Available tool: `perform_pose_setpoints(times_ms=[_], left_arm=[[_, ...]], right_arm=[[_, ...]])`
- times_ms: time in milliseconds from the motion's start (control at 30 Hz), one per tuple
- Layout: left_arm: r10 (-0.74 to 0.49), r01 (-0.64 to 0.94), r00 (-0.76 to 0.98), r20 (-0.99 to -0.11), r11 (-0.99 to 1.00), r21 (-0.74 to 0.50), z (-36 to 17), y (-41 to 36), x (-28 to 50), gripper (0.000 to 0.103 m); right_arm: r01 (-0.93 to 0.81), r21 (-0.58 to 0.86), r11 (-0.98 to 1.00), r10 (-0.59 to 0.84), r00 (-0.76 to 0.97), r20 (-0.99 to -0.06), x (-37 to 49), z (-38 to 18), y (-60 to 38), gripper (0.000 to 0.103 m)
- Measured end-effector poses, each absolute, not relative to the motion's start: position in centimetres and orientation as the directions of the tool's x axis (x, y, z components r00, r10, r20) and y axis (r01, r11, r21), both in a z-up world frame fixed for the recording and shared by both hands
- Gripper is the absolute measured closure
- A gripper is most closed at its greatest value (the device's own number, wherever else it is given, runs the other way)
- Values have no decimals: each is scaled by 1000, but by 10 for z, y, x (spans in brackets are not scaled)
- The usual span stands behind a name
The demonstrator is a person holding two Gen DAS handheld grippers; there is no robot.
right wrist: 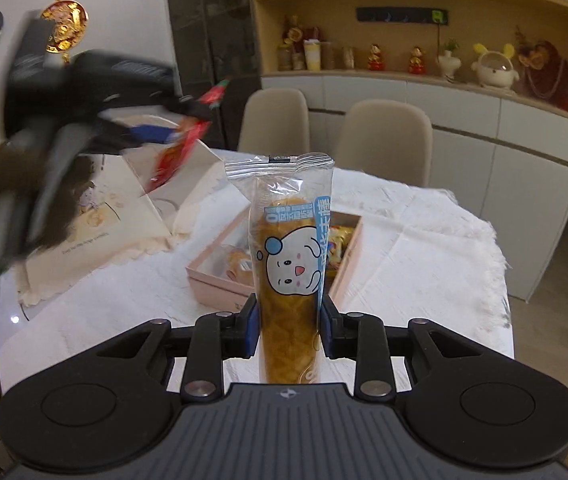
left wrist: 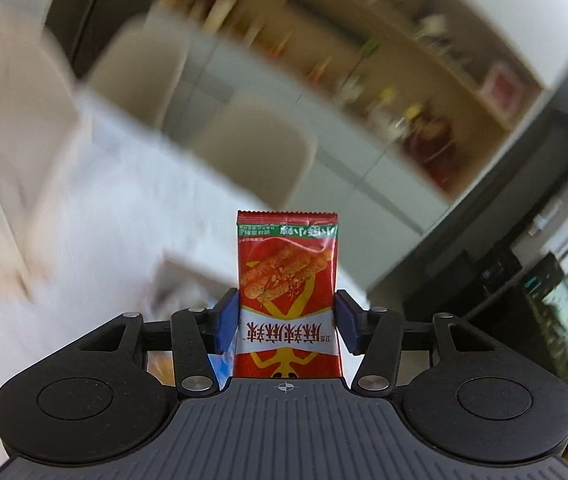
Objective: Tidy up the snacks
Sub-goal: 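Lift the red packet and biscuit stick and carry both over the pink box, then open both grippers to drop the red packet and biscuit stick into the box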
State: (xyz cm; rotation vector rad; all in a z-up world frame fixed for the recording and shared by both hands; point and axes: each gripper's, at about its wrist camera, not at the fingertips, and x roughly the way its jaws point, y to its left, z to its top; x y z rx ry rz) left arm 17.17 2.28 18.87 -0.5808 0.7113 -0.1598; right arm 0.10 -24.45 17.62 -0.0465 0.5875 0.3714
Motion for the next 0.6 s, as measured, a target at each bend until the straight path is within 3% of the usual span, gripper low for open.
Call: perform_pose_setpoints(times_ms=[67, 233, 433, 600], left_arm=[[-341, -87, 725, -598, 817, -571, 162, 26, 185, 49], [-374, -55, 742, -556, 793, -606, 131, 52, 159, 49], [-340, 2, 685, -644, 885, -466, 95, 62, 70, 49], [-336, -7, 641, -690, 896, -443, 68, 56, 43, 49]], right_arm=[[-334, 55, 941, 305, 767, -565, 4, 171, -246, 74], [-276, 70, 959, 262, 762, -593, 17, 171, -258, 74], [-326, 93, 941, 320, 763, -562, 45, 214, -253, 74], [-396, 65, 916, 348, 703, -621, 121, 244, -203, 71]])
